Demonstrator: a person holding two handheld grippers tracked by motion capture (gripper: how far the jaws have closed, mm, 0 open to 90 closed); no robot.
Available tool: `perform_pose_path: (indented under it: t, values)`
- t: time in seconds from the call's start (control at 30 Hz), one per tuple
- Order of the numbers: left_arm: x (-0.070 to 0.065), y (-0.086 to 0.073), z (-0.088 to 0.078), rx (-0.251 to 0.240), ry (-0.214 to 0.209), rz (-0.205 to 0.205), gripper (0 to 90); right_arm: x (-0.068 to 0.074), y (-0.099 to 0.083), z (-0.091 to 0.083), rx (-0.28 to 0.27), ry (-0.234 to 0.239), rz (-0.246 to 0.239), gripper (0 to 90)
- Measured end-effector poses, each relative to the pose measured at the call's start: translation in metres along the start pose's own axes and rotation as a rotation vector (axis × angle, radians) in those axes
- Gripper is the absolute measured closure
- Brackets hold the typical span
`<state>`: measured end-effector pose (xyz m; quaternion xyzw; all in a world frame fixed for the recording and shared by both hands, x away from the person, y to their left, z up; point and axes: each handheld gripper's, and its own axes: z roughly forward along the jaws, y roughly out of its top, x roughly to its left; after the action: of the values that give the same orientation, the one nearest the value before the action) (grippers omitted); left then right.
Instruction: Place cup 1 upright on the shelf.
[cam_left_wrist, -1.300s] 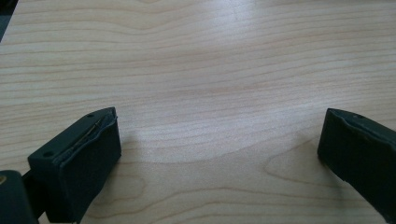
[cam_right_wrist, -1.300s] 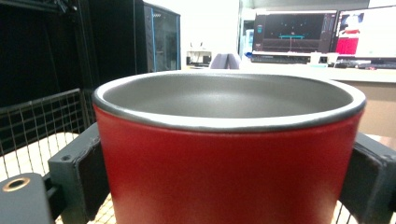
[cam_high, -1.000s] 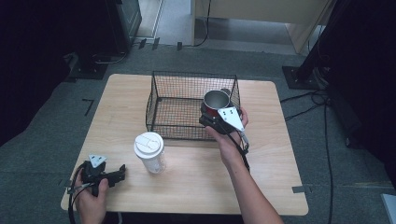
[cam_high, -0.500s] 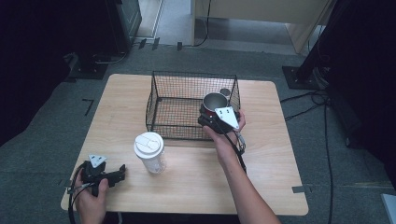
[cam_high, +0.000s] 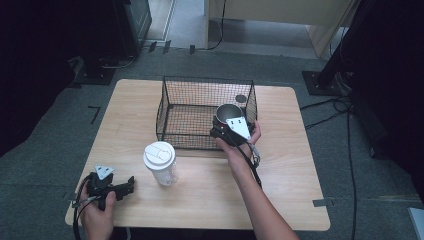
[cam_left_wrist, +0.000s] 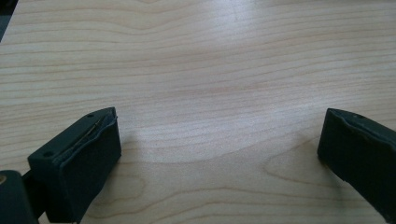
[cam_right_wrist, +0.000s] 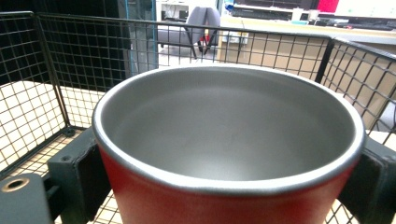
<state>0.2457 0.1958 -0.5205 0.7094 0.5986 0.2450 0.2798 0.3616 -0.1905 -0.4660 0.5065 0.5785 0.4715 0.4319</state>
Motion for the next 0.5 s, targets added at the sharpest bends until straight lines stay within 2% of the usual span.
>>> perform_pose_path:
  t: [0.5]
  values:
    - [0.0, 0.0, 0.0, 0.0, 0.0, 0.0, 0.0, 0.0021, 0.0005, 0.0019, 0.016, 0.014, -0.014, 5.7]
